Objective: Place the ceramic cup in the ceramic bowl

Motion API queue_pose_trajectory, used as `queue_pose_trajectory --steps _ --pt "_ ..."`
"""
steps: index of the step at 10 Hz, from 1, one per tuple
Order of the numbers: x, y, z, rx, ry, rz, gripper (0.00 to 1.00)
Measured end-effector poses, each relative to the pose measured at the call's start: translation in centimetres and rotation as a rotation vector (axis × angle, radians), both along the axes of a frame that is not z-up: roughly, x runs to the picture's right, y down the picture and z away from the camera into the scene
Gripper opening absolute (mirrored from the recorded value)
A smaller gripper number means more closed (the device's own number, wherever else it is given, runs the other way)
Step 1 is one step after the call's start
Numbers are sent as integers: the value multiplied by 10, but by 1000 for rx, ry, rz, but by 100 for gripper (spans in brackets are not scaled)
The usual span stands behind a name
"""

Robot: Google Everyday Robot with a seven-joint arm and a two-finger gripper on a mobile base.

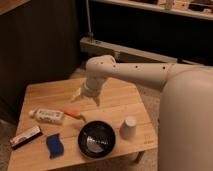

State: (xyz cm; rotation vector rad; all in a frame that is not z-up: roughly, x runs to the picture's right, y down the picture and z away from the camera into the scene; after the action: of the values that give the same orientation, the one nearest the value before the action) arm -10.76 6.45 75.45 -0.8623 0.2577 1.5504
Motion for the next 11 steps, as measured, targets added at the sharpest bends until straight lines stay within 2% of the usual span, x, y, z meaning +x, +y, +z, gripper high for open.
queue_pose_trajectory --steps 2,5,6,8,9,11 --pt "15 -7 -8 26 36 14 80" --pt "70 -4 -32 52 133 43 80" --pt "100 1 -43 51 186 58 80" --pt "136 10 -55 34 264 81 80" --pt "161 20 -62 10 338 97 80" --pt "189 35 -66 -27 405 126 80"
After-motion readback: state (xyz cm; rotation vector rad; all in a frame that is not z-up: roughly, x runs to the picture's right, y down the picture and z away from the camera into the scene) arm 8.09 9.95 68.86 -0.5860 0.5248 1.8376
